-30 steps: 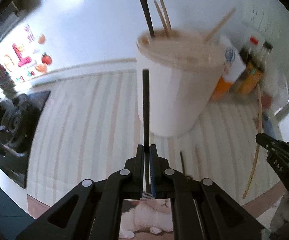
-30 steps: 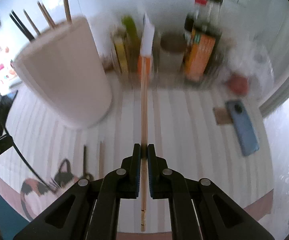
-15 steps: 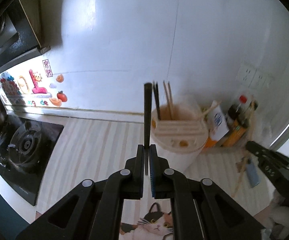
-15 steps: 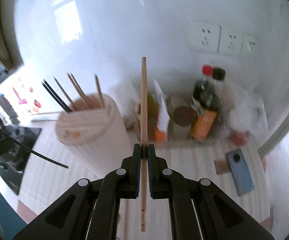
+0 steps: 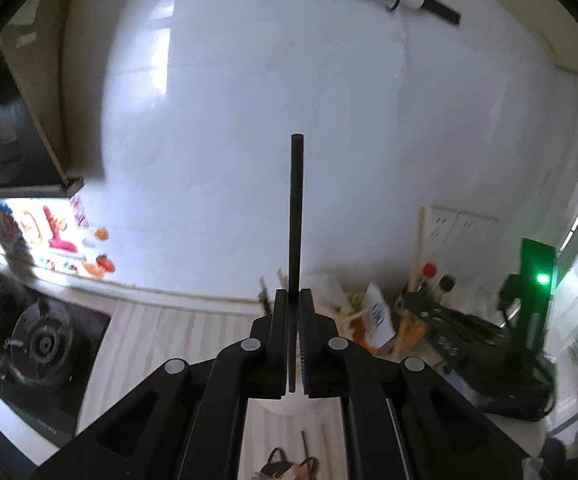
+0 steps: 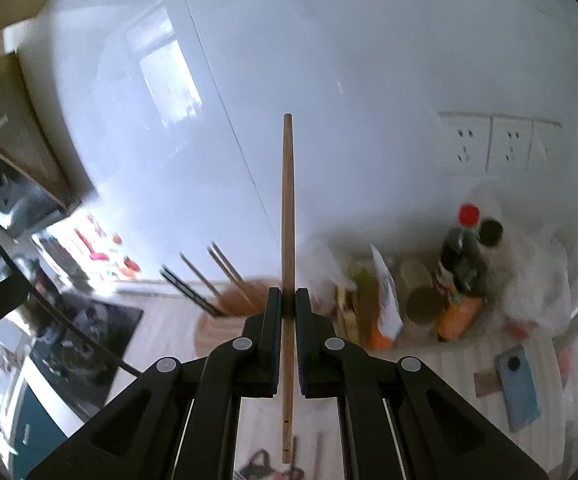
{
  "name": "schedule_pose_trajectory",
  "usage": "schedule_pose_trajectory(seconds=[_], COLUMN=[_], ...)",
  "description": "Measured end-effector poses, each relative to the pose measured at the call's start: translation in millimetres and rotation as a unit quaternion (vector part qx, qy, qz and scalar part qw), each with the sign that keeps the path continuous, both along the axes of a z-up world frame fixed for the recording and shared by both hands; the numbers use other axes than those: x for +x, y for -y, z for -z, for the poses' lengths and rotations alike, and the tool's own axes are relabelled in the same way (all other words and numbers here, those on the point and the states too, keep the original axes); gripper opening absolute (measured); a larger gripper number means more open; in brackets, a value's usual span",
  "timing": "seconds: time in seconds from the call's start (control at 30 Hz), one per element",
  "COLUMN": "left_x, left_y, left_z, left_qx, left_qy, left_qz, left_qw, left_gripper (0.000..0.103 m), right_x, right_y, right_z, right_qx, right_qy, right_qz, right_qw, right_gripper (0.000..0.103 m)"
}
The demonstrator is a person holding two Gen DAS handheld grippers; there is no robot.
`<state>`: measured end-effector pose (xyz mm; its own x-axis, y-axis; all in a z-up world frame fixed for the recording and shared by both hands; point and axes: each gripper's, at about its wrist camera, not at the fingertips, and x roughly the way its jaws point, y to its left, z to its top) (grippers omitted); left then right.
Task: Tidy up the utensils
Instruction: 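Lift both chopsticks and carry them above the cream holder, then open both tools to drop the chopsticks into the cream holder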
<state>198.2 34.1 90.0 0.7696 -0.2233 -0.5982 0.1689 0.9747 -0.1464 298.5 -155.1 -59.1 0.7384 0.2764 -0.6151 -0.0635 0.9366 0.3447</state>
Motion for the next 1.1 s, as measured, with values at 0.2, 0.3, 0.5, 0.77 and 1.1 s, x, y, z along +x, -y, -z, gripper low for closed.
schedule_pose_trajectory(seconds=[0.2, 0.3, 0.5, 0.77, 1.1], left_x=[31, 53, 97, 137, 131], left_y=[8, 12, 17, 18, 12], left_z=[-10, -3, 27, 76, 74], left_qx=[-0.004, 0.002, 0.011, 0.006, -0.026], left_qy=[0.010, 0.005, -0.026, -0.079, -0.123], left_qz=[0.005, 0.004, 0.007, 0.002, 0.020], left_qw=[0.9999, 1.0000, 0.9996, 0.9968, 0.9918], left_gripper=[0.002, 0.002, 0.002, 0.002, 0.005], right_x=[34, 51, 85, 109, 113], right_y=[-3, -7, -24, -47, -39], right_z=[-15, -14, -4, 30, 48], right_qx=[0.027, 0.032, 0.024, -0.004, 0.005], right_qy=[0.018, 0.025, 0.053, 0.089, 0.020], right_qz=[0.016, 0.027, 0.047, 0.058, 0.026], right_qw=[0.999, 0.999, 0.997, 0.994, 0.999], right_gripper=[0.007, 0.007, 0.007, 0.007, 0.009])
